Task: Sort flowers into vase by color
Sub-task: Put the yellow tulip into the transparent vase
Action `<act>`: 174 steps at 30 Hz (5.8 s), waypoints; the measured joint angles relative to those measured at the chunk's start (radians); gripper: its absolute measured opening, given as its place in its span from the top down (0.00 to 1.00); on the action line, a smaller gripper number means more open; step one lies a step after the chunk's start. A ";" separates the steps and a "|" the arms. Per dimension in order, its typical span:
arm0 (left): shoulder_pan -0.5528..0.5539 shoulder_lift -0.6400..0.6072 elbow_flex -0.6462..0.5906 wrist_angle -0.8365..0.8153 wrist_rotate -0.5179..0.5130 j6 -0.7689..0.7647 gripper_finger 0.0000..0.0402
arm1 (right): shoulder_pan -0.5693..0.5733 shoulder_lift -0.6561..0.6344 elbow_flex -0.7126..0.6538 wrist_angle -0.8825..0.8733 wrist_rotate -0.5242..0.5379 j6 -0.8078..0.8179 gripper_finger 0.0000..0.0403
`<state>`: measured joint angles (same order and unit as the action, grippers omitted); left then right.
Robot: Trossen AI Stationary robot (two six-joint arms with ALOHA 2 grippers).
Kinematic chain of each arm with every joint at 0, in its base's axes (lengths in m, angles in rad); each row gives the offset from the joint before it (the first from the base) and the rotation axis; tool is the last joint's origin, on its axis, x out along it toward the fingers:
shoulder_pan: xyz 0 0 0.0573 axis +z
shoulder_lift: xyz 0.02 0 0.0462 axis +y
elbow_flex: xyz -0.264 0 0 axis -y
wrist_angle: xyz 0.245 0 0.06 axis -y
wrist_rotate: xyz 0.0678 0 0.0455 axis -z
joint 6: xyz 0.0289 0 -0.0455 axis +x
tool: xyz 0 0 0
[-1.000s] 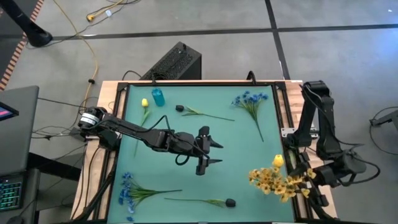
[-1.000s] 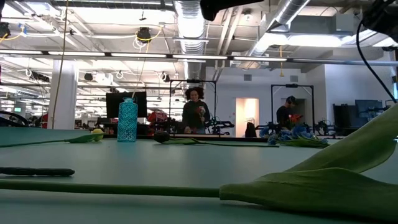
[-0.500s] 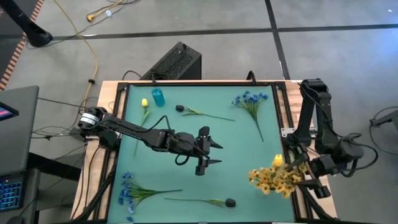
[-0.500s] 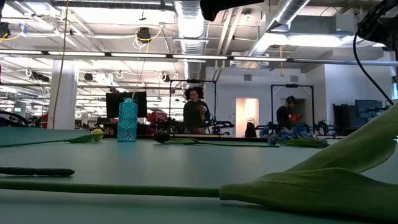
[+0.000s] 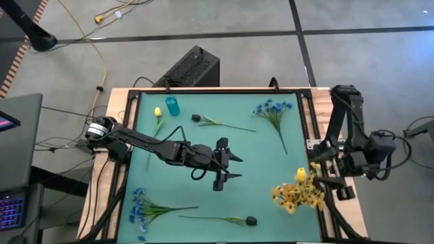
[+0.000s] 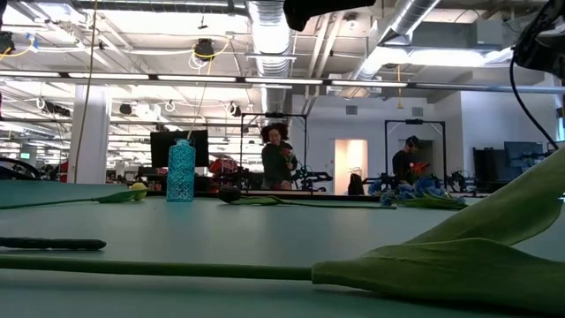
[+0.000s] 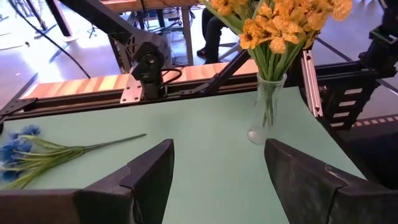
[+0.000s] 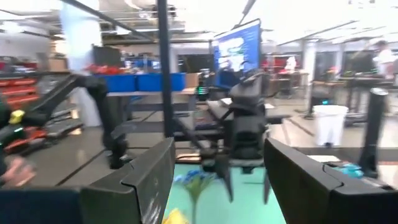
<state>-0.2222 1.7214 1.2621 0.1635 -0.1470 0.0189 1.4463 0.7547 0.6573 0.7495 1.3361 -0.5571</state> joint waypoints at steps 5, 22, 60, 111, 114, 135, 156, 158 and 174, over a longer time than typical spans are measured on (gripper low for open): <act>0.007 0.000 0.000 -0.063 -0.041 0.004 0.40 | -0.095 -0.005 0.050 0.001 0.027 -0.035 0.33; 0.078 0.000 0.001 -0.309 -0.047 0.070 0.40 | -0.515 -0.182 0.068 -0.039 0.233 -0.157 0.33; 0.292 -0.403 -0.282 -0.825 -0.129 -0.305 0.40 | -1.593 0.022 -0.059 -0.613 -1.016 0.778 0.33; 0.822 -0.526 -0.804 -0.817 0.029 -0.610 0.98 | -1.565 0.232 -0.059 -0.650 -1.104 0.769 0.33; 0.821 -0.527 -0.791 -0.826 0.011 -0.602 0.98 | -1.565 0.232 -0.059 -0.665 -1.104 0.769 0.33; 0.804 -0.964 -0.630 -0.824 -0.117 -0.510 1.00 | -1.564 0.232 -0.059 -0.698 -1.104 0.794 0.33; 0.313 -0.813 -0.713 0.360 0.188 -0.230 1.00 | -1.512 0.231 -0.059 -0.596 -1.163 0.758 0.33; 0.275 -0.725 -0.713 0.489 0.197 -0.194 1.00 | -1.493 0.224 -0.059 -0.583 -1.164 0.749 0.33; 0.083 -0.104 -0.346 0.969 0.467 0.089 1.00 | -1.390 -0.001 -0.053 -0.725 -1.155 0.711 0.33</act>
<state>-0.1387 1.6176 0.9163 1.1329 0.3198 0.1083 0.0559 0.7537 0.6044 0.0249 0.1816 0.1539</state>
